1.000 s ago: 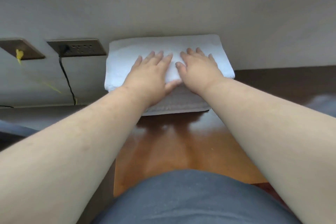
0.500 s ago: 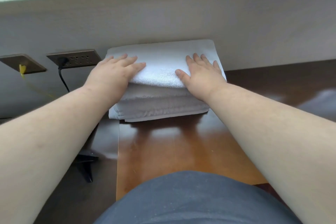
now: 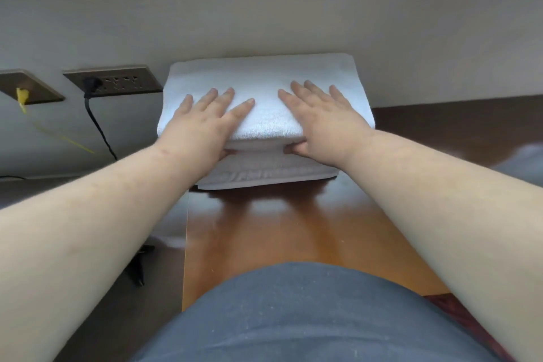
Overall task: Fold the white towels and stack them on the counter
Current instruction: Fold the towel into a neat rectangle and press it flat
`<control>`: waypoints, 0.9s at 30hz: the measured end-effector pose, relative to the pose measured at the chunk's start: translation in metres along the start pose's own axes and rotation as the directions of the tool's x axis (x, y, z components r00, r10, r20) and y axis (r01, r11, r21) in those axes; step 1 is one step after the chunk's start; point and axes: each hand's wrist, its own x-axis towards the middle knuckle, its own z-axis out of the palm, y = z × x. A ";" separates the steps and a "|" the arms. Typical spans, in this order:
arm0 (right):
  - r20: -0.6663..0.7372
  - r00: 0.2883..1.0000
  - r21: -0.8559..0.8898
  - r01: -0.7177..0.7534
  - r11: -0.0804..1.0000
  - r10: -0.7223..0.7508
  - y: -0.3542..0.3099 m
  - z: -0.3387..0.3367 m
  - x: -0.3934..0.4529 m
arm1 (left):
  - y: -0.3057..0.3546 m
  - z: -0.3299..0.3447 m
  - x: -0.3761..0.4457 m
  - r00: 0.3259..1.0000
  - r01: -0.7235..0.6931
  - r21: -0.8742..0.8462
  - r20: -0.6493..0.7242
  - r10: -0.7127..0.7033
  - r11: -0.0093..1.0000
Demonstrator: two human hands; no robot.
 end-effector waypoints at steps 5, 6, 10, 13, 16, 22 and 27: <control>-0.071 0.997 0.056 -0.039 0.998 0.043 -0.007 0.004 0.001 | -0.029 -0.019 0.011 0.981 -0.124 0.005 -0.148 0.123 0.992; -0.073 0.996 0.060 -0.043 0.997 0.048 -0.008 0.004 0.000 | -0.031 -0.021 0.012 0.979 -0.111 0.004 -0.169 0.111 0.994; -0.074 0.997 0.027 -0.010 1.000 0.012 -0.008 -0.003 -0.004 | -0.025 -0.005 -0.001 0.995 -0.010 -0.063 -0.102 0.004 0.998; -0.072 0.993 -0.093 0.083 0.992 -0.090 -0.014 -0.003 -0.008 | -0.019 0.011 -0.017 0.998 0.045 -0.145 -0.033 -0.050 0.988; -0.111 0.985 -0.094 0.121 0.988 -0.131 -0.012 -0.010 -0.003 | -0.015 0.018 -0.023 0.998 0.041 -0.137 -0.044 -0.048 0.990; -0.060 0.994 -0.101 0.083 0.991 -0.089 0.002 -0.014 -0.004 | -0.017 0.015 -0.011 0.993 0.096 -0.101 -0.057 -0.102 0.990; 0.075 0.997 0.046 0.022 0.999 -0.026 0.006 -0.014 -0.027 | -0.012 0.002 -0.018 0.994 0.081 -0.105 0.088 -0.072 0.991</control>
